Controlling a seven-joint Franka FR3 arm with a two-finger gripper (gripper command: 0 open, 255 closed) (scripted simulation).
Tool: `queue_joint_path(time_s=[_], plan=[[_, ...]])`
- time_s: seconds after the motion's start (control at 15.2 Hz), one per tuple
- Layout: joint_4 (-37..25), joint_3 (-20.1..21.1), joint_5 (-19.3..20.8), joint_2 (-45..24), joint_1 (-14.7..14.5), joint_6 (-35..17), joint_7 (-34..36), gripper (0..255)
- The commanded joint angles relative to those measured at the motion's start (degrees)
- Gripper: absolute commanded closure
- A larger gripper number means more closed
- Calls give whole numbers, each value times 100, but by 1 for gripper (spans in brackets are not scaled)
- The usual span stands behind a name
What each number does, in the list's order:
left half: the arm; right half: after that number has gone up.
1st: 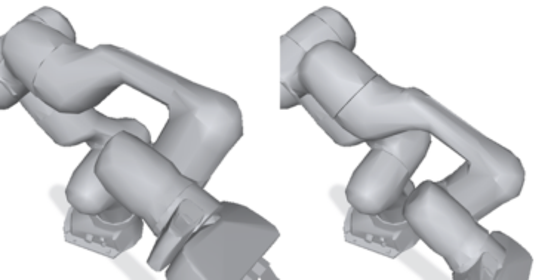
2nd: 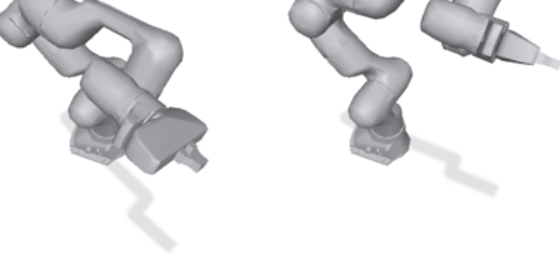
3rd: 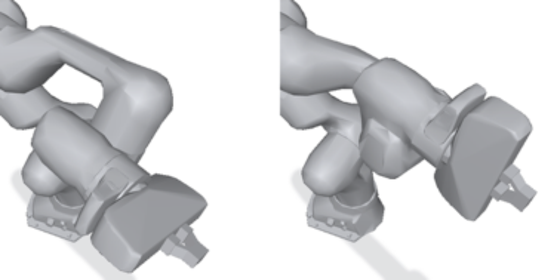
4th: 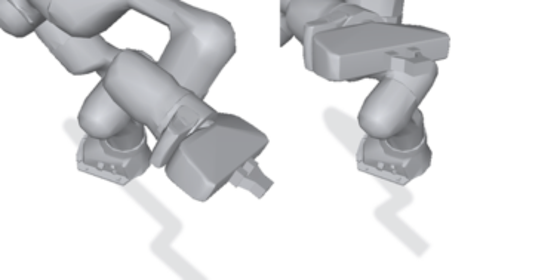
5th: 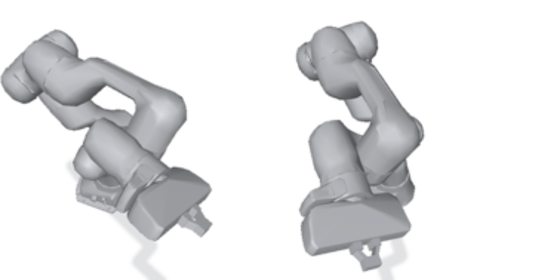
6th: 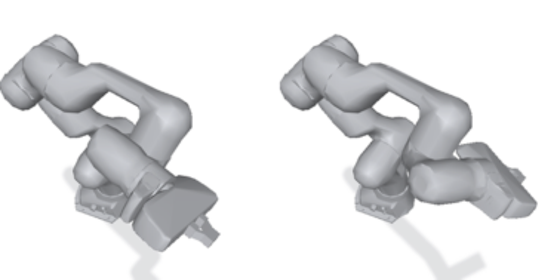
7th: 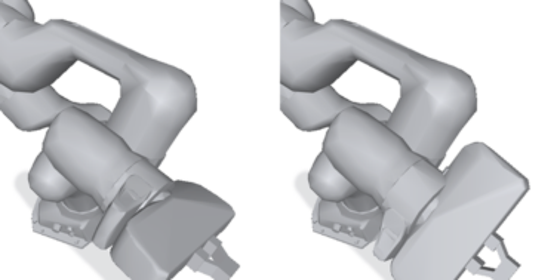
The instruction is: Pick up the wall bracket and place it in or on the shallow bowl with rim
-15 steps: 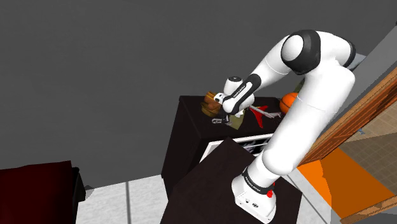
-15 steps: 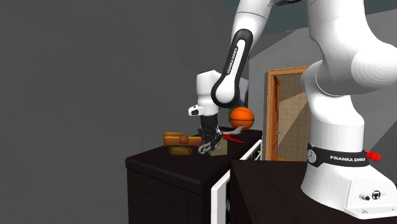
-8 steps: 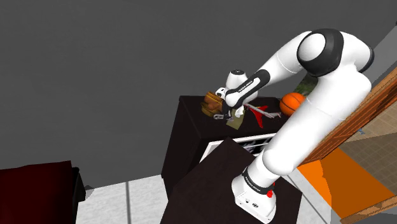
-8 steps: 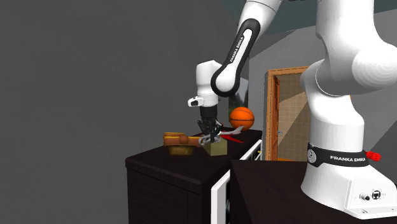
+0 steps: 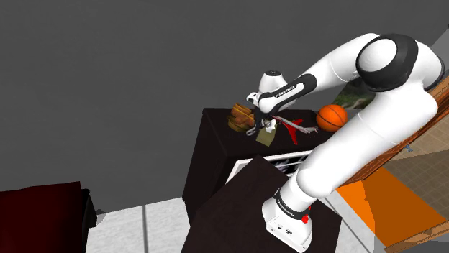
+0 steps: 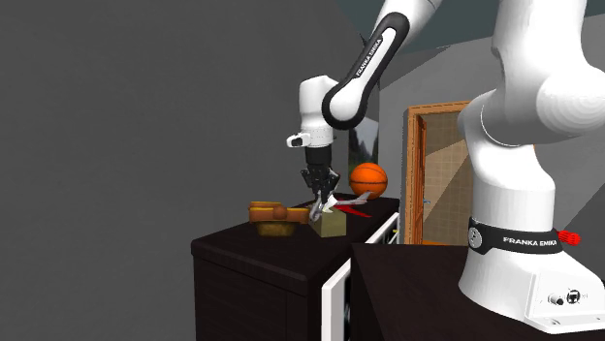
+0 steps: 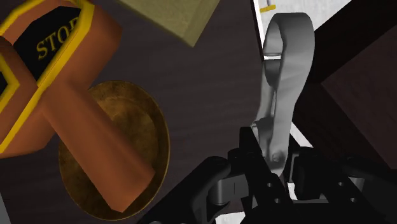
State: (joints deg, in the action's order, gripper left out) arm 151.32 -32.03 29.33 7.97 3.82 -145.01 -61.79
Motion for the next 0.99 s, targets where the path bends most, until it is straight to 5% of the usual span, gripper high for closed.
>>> queue_joint_path(time_s=[0.0,0.2,0.53,0.92], plan=[[-42,28,7,182,1,221,-20,255],[-98,70,10,406,6,496,-48,255],[-1253,-11,-943,-722,-285,516,-642,255],[-2803,150,-2032,-2022,-204,842,-1355,255]])
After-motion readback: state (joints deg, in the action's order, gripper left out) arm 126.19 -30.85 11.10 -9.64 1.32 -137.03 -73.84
